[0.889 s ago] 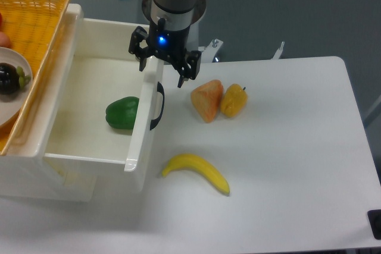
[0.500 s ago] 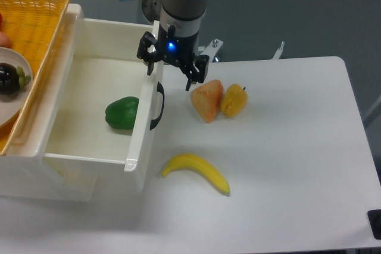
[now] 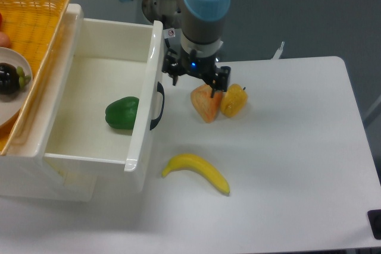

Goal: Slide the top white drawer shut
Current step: 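Move the gripper away from the drawer toward the orange fruit and lower it, then raise the gripper and move it toward the open drawer's front panel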

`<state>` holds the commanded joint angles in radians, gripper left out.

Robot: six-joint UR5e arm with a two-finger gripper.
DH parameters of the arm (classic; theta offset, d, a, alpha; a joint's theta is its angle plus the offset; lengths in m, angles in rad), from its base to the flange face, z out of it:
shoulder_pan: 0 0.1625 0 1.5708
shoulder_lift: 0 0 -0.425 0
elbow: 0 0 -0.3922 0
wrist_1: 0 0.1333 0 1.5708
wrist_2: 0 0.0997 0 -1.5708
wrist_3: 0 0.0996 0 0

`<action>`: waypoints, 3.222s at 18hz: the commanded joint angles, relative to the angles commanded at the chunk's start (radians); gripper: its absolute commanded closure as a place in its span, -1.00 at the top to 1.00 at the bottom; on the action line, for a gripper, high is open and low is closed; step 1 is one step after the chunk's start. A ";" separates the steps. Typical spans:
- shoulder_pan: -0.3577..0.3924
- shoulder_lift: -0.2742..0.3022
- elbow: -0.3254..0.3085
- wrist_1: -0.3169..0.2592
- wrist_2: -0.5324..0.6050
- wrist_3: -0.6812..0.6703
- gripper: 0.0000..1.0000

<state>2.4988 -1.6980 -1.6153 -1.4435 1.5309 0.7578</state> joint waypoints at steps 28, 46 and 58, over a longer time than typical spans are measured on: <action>-0.003 -0.213 -0.009 0.112 -0.083 -0.181 1.00; -0.044 -0.212 -0.025 0.104 -0.089 -0.181 1.00; -0.058 -0.203 -0.034 0.101 -0.097 -0.178 1.00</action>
<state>2.4406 -1.9006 -1.6490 -1.3422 1.4343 0.5798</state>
